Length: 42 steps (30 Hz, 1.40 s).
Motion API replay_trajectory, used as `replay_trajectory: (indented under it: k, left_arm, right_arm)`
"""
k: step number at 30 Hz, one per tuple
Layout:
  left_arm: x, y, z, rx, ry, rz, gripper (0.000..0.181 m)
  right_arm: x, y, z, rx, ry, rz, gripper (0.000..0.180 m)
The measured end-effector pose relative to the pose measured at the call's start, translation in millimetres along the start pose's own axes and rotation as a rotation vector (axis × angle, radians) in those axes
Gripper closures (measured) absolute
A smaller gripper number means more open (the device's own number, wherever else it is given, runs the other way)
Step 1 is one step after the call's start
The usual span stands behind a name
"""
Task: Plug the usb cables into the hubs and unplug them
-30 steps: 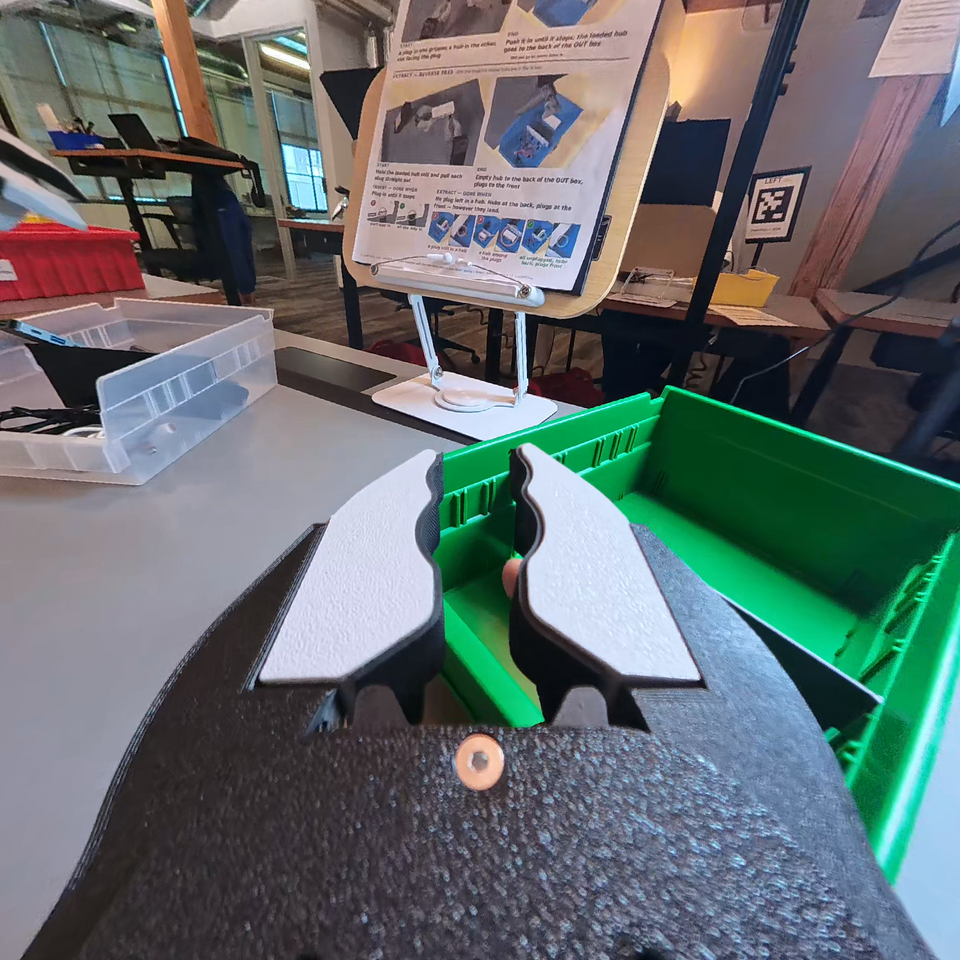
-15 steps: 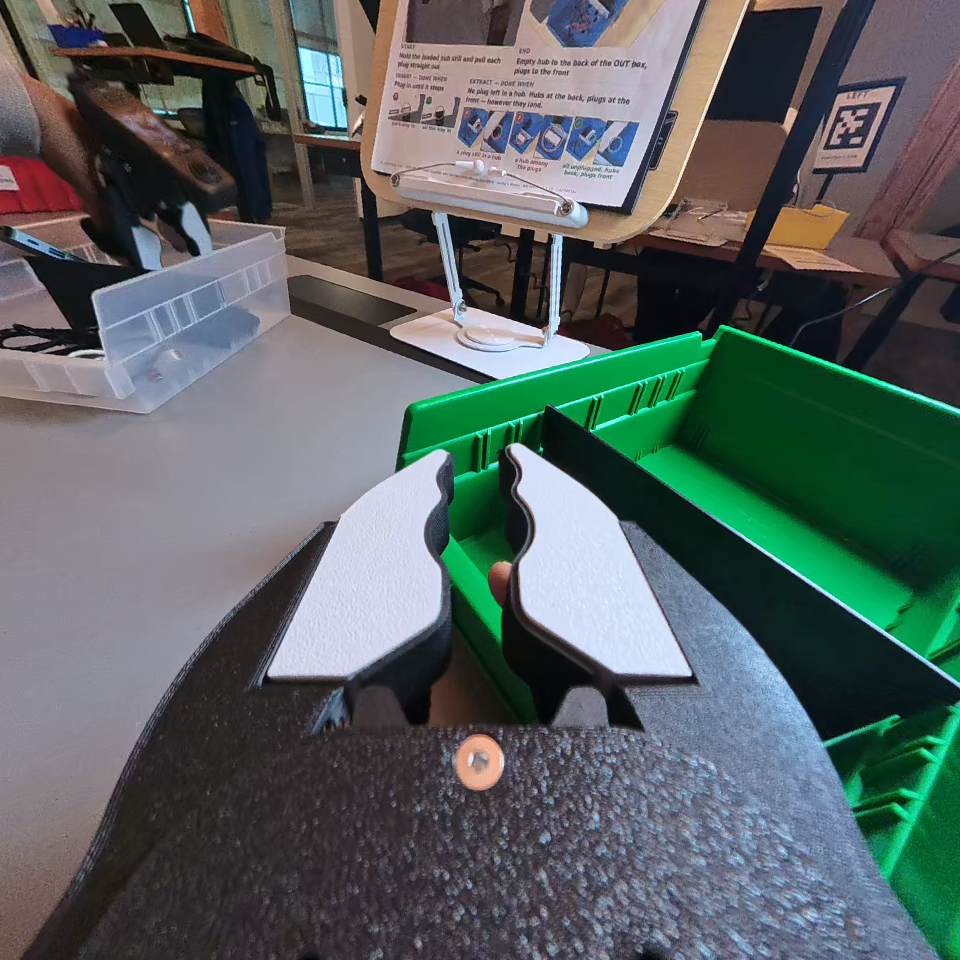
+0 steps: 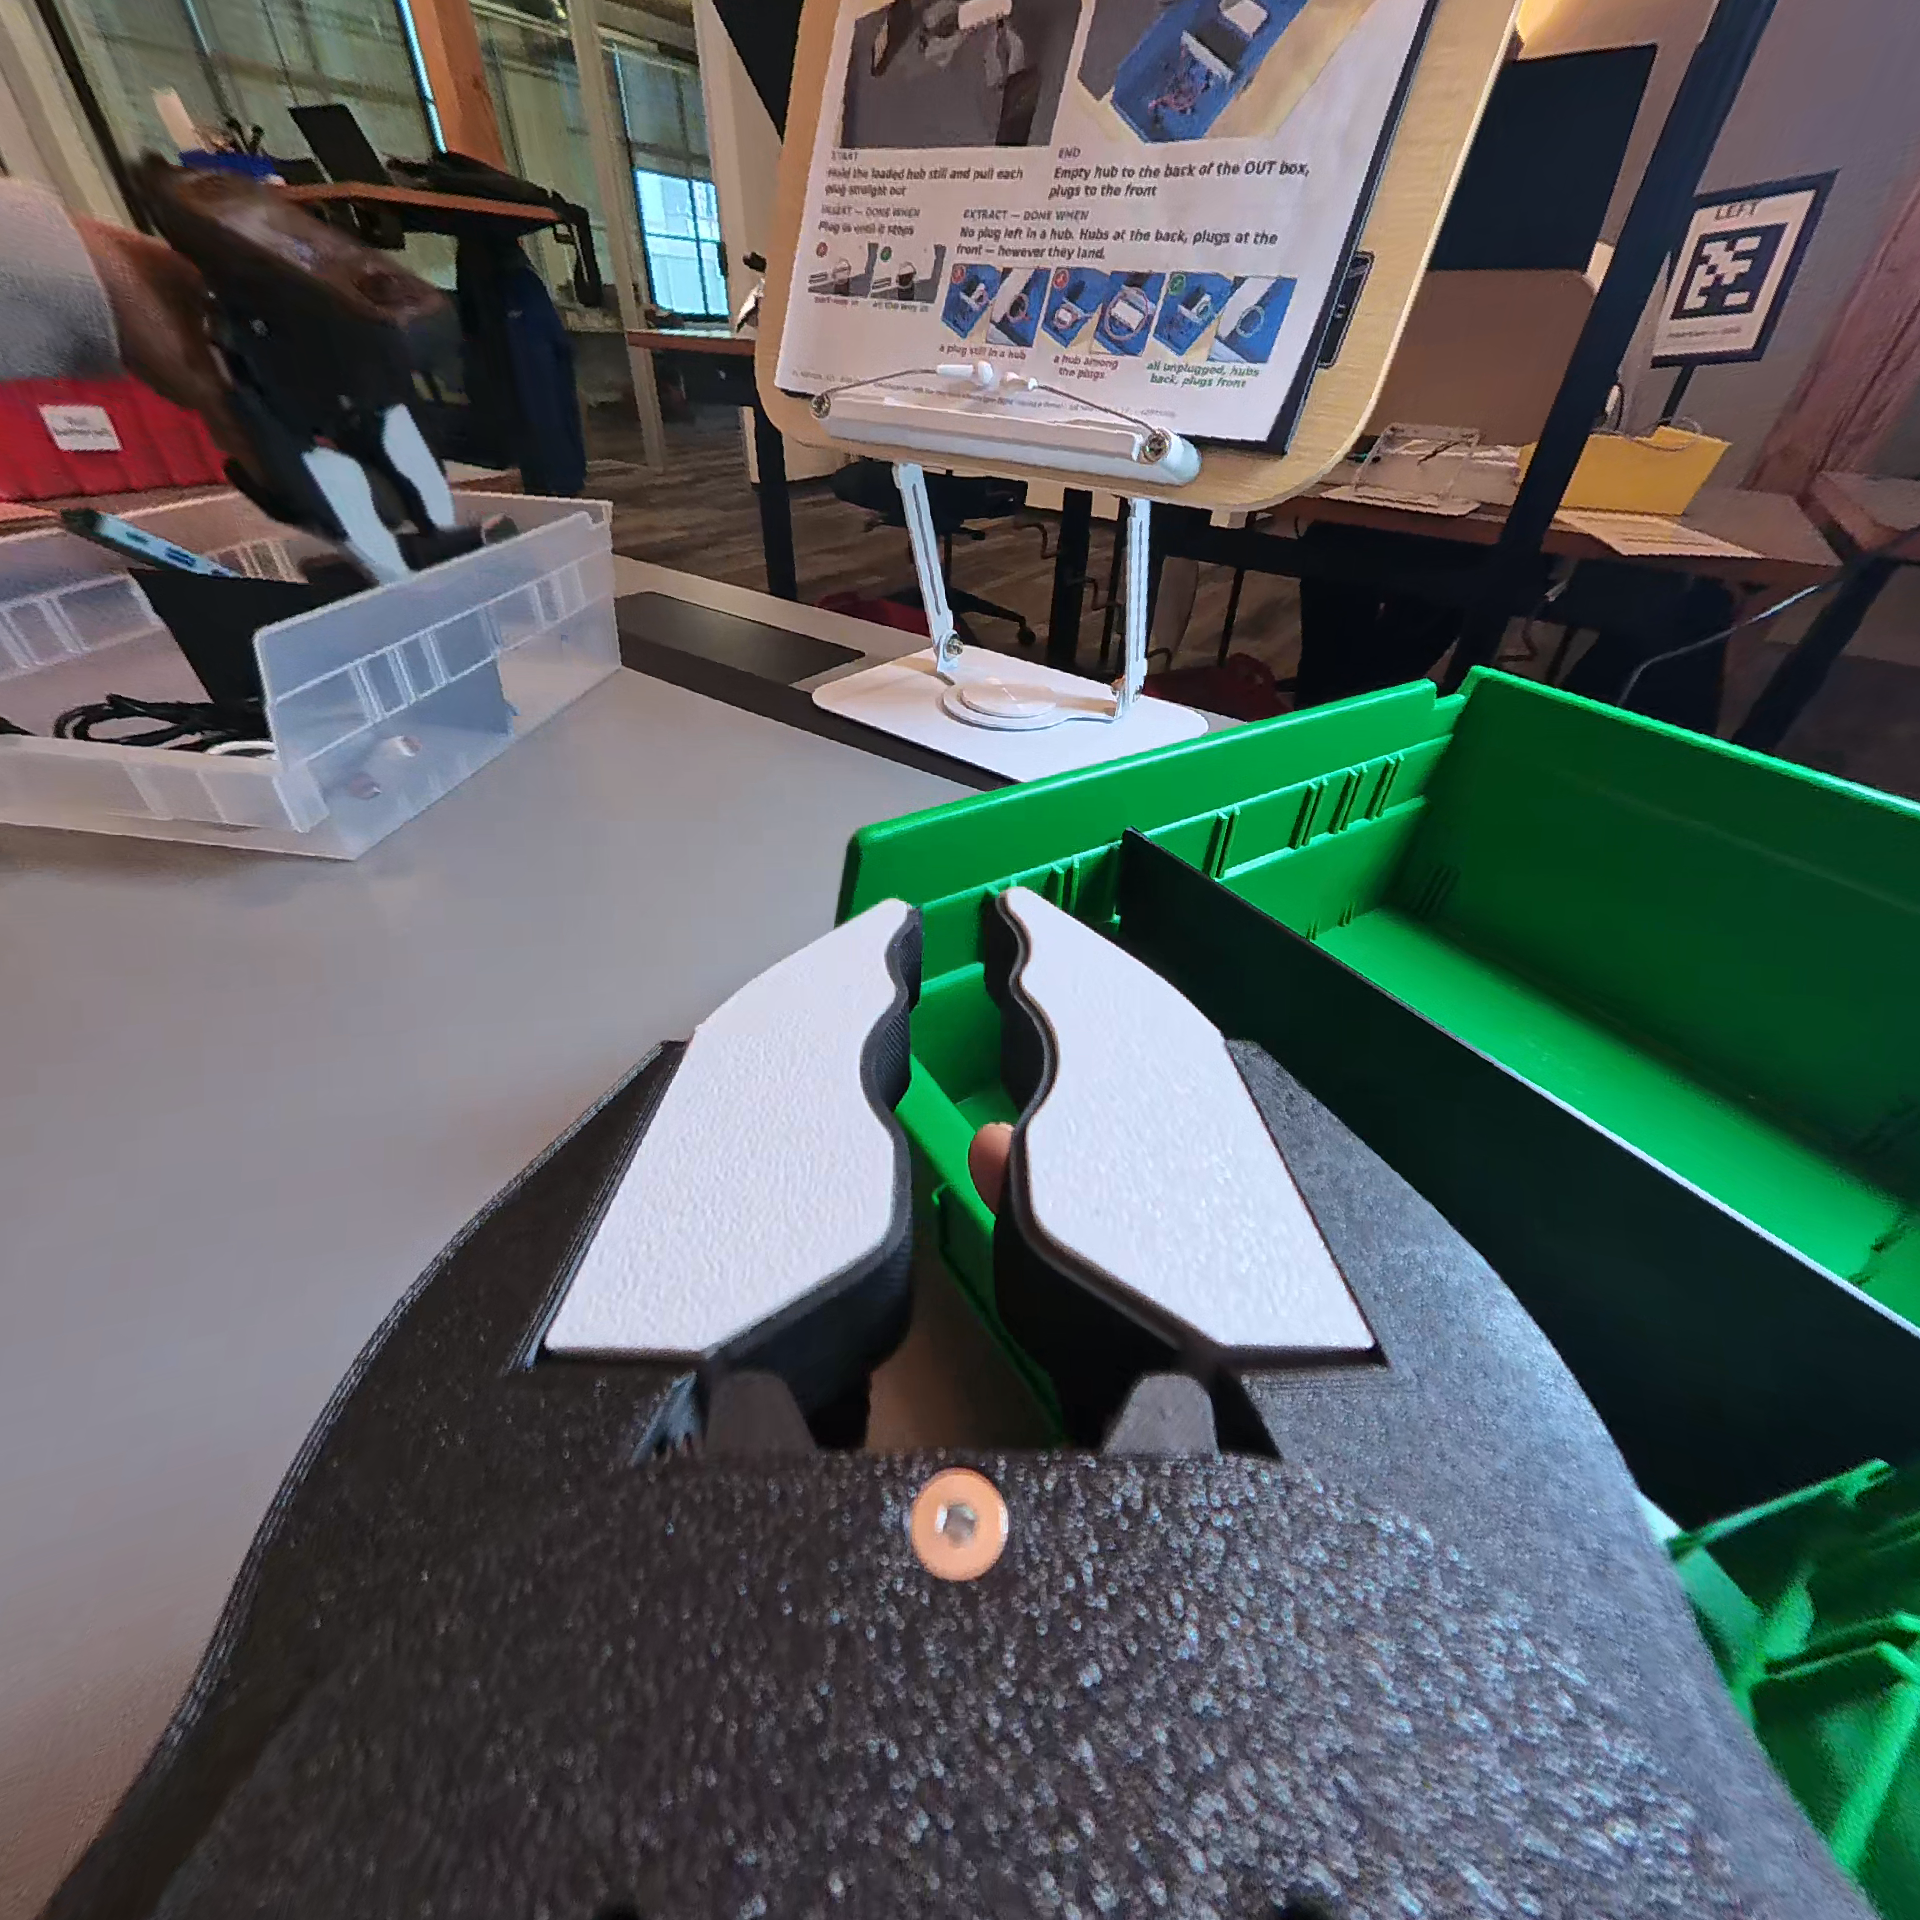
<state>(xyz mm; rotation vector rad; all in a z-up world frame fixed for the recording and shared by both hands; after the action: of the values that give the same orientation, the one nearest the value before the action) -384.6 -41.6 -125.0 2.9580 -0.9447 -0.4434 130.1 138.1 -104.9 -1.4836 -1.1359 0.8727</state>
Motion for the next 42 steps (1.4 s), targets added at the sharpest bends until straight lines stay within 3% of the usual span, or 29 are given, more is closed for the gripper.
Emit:
replay_trajectory:
  k: [6,9,14,18,22,24,26,28,36,42]
  left_arm:
    - [19.0,7.7,-35.1,0.117,-0.099,-0.033,0.152]
    - [27.4,0.8,-65.1,0.204,-0.242,-0.045,0.152]
    - [69.1,-41.7,-136.0,0.441,-0.591,-0.09,0.152]
    - [152.5,-97.0,-163.7,0.701,-0.635,-0.016,0.152]
    - [233.5,-156.7,-156.5,0.875,-0.631,0.093,0.152]
    - [253.2,-182.4,-143.0,0.894,-0.641,0.091,0.152]
    - [260.9,-204.1,-125.9,0.916,-0.601,0.056,0.152]
    - [268.1,-217.1,-111.1,0.9,-0.552,0.064,0.152]
    - [291.2,-216.6,-105.3,0.817,-0.809,0.118,0.153]
    - [301.9,-218.4,-115.8,0.78,-0.927,0.139,0.148]
  right_arm:
    - [-17.6,-3.4,2.4,0.003,-0.038,-0.046,0.168]
    - [-24.0,-2.7,1.4,0.003,-0.039,-0.075,0.168]
    - [-40.1,-5.4,3.9,0.02,-0.134,-0.067,0.165]
    - [-70.7,-3.9,10.1,0.023,-0.251,-0.091,0.158]
    - [-114.4,-8.4,10.7,0.044,-0.48,-0.009,0.143]
    - [-120.2,-12.4,13.0,0.042,-0.429,0.006,0.122]
    - [-122.1,-18.2,12.3,0.081,-0.322,-0.055,0.117]
    - [-131.3,-22.5,11.8,0.084,-0.328,-0.047,0.114]
    - [-146.1,-11.5,17.8,0.029,-0.351,-0.063,0.116]
    - [-143.9,-21.1,13.1,0.146,-0.413,0.042,0.113]
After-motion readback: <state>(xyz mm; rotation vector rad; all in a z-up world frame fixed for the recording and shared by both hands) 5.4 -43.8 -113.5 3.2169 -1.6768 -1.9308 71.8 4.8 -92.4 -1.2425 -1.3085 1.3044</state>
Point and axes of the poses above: each gripper's, where its closed fingertips meet, z out along the fingers, y out of its underside, x = y × z across the jaws, the point moved 5 cm from there along -z, back along the fingers, and after that the axes turned 7 degrees about -x, right-handed, at the moved point
